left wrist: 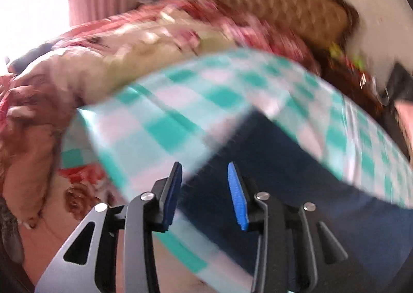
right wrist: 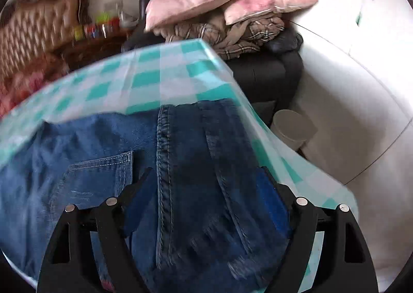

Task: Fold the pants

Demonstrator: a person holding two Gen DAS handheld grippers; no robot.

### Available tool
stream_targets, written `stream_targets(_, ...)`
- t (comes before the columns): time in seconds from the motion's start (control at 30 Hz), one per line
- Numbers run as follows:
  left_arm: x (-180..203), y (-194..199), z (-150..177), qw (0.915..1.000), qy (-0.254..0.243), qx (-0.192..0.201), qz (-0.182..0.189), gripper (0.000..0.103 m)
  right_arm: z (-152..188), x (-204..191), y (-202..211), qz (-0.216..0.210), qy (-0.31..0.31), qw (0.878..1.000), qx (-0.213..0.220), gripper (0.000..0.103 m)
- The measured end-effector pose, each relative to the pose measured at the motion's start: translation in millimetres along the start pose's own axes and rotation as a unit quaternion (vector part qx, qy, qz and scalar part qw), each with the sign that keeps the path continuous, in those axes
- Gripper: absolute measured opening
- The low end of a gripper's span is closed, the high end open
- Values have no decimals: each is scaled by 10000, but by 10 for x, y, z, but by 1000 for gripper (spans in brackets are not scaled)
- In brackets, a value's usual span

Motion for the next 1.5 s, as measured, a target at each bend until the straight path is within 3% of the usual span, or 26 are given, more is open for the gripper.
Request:
stream_targets(0.07,79,97,39,9993,-302,153,181,38,80,31,97,-252,4,9996,147,77)
stream_targets(0.17,450,87,280,9913,-1128,98,667,40,213,-50,82,-116,362,9993,40,78)
stream_targets(0.27,718,-68,282,9861,-1507,67,698,41,302,-7,-37,-78,278,9994,-207,78)
stream_targets(0.37,827,-537,59,9882,-1366,-651,244,44,291,-51,-11,46,423,9989,-180,78)
stream_targets(0.4,833,-645,11,9886,-1316,-722,62,43,301,-57,3,71,441,9988,-177,78)
stream_targets(0.47,785,-720,-189,9920,-1118,-580,-110,43,307,-55,53,31,406,9991,-134,78)
stream_targets(0.53,773,-556,-278,9948,-908,-288,-364,42,338,-53,126,51,414,9991,-43,78)
stream_targets(0.6,824,-245,-218,9980,-614,-125,65,40,394,-57,287,-33,399,9990,192,77)
stream_targets(0.67,1074,47,65,9943,-811,-214,652,40,435,-85,372,-110,447,9983,354,77)
stream_targets(0.77,1657,610,841,9763,-1452,-310,1573,35,511,-130,379,-216,400,9982,392,73)
stream_targets(0.9,2330,1043,1645,9514,-2234,-300,2100,36,619,-193,216,33,569,9982,180,72)
stream_targets(1.0,2541,1033,1975,9463,-2378,-553,2118,35,669,-282,224,295,984,9943,283,73)
stream_targets(1.07,2589,965,2080,9462,-2511,-685,1922,35,684,-256,224,257,964,9947,264,73)
stream_targets(1.27,2291,780,2072,9614,-2219,-897,1358,36,658,-141,436,231,810,9960,309,74)
stream_targets(1.4,2179,816,2056,9642,-2183,-877,1224,36,573,-69,700,-163,488,9959,744,74)
stream_targets(1.5,2170,843,2041,9651,-2164,-848,1204,36,527,-28,760,-186,304,9952,912,74)
Point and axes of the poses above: each gripper's, at about its wrist camera, not at the fingertips, and y roughly against the way its jaws point, x to its right, z to its underside, the point moved 1 cm from there along -y, roughly the way its jaws point, and after that the axes turned 5 degrees about y, right-handed, at the moved point
